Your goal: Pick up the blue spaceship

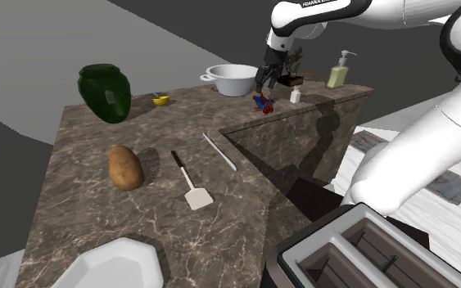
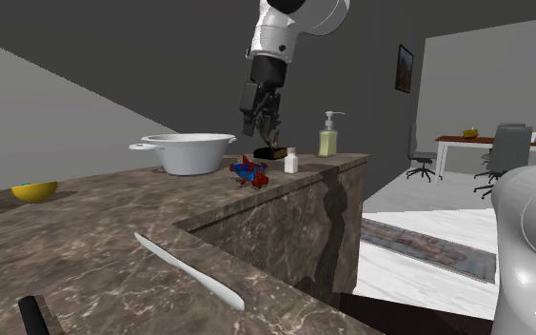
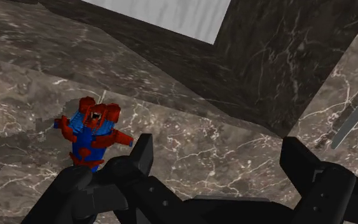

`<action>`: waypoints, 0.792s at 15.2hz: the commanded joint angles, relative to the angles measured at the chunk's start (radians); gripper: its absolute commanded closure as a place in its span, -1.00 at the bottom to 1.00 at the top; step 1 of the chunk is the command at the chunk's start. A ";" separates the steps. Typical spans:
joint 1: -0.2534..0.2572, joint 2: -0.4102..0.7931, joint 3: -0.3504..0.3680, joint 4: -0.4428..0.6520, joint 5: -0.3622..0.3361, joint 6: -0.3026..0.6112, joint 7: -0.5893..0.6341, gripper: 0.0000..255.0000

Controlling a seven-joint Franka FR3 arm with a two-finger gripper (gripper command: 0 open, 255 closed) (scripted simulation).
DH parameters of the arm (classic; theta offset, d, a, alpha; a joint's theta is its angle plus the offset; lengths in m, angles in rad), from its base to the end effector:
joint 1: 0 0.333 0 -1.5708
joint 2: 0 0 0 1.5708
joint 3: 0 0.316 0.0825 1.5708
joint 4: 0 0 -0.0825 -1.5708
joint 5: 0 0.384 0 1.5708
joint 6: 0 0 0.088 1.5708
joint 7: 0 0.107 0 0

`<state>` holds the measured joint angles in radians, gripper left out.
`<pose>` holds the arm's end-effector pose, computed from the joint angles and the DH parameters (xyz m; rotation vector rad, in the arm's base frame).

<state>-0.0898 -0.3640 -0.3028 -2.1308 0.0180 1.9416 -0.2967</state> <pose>0.4254 -0.1922 0.5655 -3.0603 0.1391 -0.2934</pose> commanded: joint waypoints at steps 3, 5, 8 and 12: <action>-0.009 0.127 -0.060 0.071 0.048 0.055 -0.051 -1.00; -0.016 0.194 -0.089 0.114 0.081 0.074 -0.082 -1.00; -0.031 0.299 -0.129 0.188 0.141 0.093 -0.131 -1.00; -0.067 0.447 -0.168 0.304 0.238 0.100 -0.197 -1.00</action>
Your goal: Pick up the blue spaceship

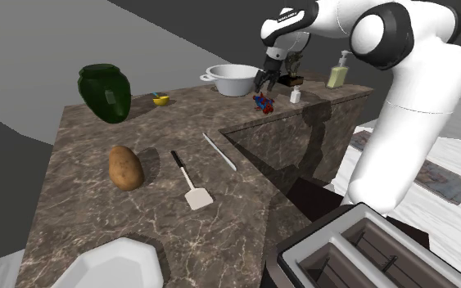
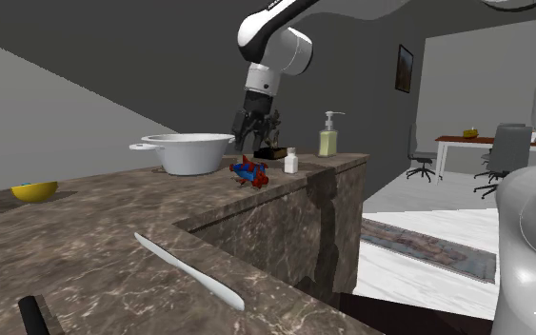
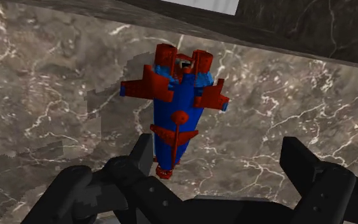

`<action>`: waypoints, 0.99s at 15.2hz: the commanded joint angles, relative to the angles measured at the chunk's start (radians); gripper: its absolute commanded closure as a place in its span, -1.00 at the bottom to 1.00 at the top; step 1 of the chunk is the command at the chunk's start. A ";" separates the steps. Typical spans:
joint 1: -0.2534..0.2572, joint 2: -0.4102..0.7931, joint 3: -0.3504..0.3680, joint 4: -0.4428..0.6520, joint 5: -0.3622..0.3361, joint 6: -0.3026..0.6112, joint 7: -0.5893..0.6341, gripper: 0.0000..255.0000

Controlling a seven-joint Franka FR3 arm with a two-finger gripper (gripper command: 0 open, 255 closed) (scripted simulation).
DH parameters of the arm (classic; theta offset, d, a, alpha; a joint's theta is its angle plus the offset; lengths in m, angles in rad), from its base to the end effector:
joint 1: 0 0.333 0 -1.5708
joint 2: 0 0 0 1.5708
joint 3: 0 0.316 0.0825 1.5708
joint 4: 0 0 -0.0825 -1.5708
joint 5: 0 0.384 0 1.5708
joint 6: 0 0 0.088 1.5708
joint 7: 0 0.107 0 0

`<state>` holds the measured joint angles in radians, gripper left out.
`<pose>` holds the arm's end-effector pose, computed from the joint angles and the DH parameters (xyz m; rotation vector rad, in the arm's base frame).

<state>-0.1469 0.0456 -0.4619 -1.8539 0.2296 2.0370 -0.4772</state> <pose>0.4921 -0.3229 0.5090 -3.0144 0.3307 -0.3367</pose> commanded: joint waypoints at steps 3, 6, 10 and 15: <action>-0.034 0.108 -0.017 0.074 0.074 0.013 -0.047 -1.00; -0.035 0.116 -0.014 0.044 0.084 0.049 -0.059 -1.00; -0.036 0.129 -0.011 0.012 0.098 0.090 -0.074 -1.00; -0.037 0.131 -0.012 0.015 0.099 0.089 -0.076 1.00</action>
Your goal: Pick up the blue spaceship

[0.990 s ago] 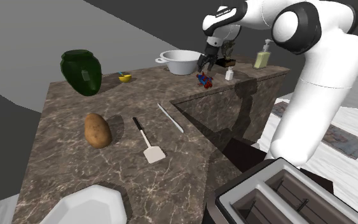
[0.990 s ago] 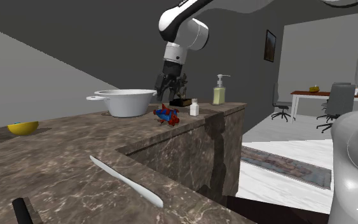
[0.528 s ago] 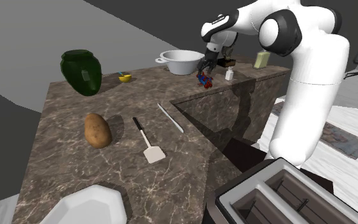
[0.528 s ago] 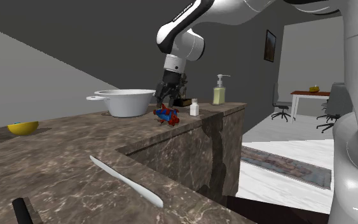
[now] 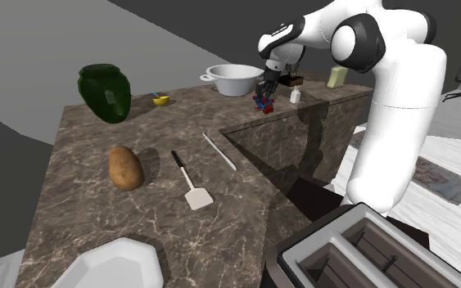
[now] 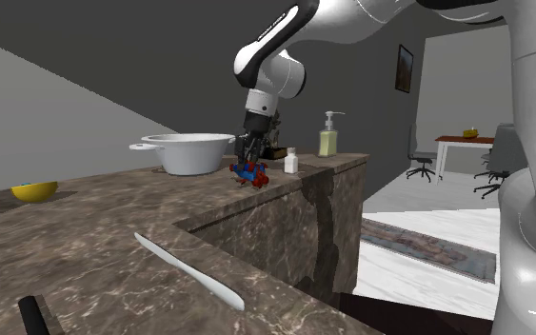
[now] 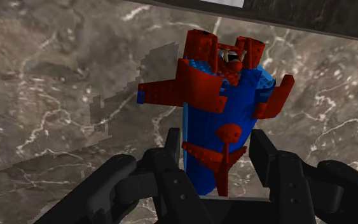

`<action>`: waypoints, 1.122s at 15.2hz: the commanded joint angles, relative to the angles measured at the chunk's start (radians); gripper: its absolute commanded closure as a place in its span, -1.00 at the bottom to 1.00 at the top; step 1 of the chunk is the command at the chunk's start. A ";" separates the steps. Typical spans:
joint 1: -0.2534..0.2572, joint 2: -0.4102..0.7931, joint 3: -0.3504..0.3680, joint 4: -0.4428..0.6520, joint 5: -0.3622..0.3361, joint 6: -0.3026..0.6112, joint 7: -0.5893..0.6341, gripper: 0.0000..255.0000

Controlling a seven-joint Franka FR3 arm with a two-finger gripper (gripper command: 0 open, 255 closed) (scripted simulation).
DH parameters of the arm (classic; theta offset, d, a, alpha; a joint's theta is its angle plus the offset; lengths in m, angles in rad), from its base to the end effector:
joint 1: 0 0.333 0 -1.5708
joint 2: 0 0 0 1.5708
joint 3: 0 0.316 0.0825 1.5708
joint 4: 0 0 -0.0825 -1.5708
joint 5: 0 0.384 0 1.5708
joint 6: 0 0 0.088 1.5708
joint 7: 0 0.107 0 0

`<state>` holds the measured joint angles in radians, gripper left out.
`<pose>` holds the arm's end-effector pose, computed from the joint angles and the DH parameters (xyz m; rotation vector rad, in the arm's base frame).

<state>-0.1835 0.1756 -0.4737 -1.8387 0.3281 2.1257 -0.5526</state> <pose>0.5053 -0.3545 0.4553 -3.0016 0.3742 -0.3499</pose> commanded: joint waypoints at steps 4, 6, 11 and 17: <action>0.000 0.002 0.000 0.000 0.000 0.000 0.000 1.00; 0.001 -0.001 0.000 -0.003 -0.001 0.002 0.001 1.00; 0.002 -0.018 -0.004 0.043 -0.020 -0.057 0.022 1.00; 0.002 -0.032 -0.007 0.107 -0.036 -0.130 0.044 1.00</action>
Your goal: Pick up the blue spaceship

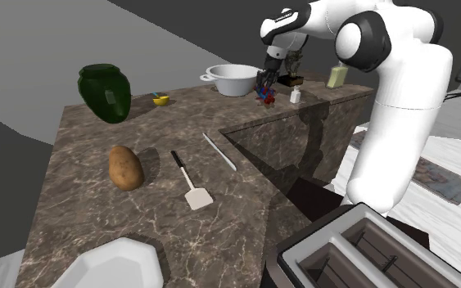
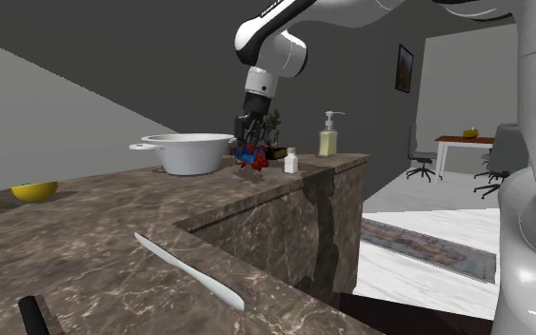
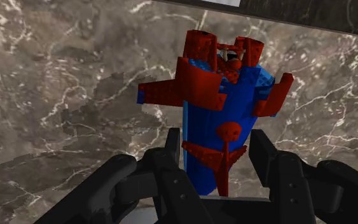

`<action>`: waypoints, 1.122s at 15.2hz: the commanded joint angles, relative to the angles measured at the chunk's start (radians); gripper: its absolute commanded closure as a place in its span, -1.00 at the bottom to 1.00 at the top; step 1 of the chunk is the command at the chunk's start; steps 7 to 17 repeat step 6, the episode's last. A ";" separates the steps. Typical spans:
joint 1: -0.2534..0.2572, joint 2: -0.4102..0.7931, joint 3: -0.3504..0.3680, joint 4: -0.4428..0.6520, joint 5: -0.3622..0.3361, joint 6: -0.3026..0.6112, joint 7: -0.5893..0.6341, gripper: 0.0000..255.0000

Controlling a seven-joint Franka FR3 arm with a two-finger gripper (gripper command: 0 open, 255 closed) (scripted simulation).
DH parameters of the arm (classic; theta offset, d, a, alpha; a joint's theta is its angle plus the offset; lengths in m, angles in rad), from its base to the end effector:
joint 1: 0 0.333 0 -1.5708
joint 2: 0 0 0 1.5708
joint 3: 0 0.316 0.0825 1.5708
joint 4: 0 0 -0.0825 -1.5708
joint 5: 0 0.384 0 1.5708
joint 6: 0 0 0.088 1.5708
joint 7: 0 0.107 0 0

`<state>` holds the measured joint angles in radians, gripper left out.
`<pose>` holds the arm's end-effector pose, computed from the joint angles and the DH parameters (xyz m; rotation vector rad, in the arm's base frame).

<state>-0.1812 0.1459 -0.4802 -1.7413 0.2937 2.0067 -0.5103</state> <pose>0.5058 -0.3534 0.5078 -3.0018 0.3746 -0.3487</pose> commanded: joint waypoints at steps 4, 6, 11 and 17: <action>-0.002 -0.006 -0.003 0.058 -0.010 -0.062 0.014 1.00; -0.002 -0.006 -0.003 0.060 -0.010 -0.064 0.015 1.00; -0.002 -0.006 -0.003 0.060 -0.010 -0.064 0.015 1.00; -0.002 -0.006 -0.003 0.060 -0.010 -0.064 0.015 1.00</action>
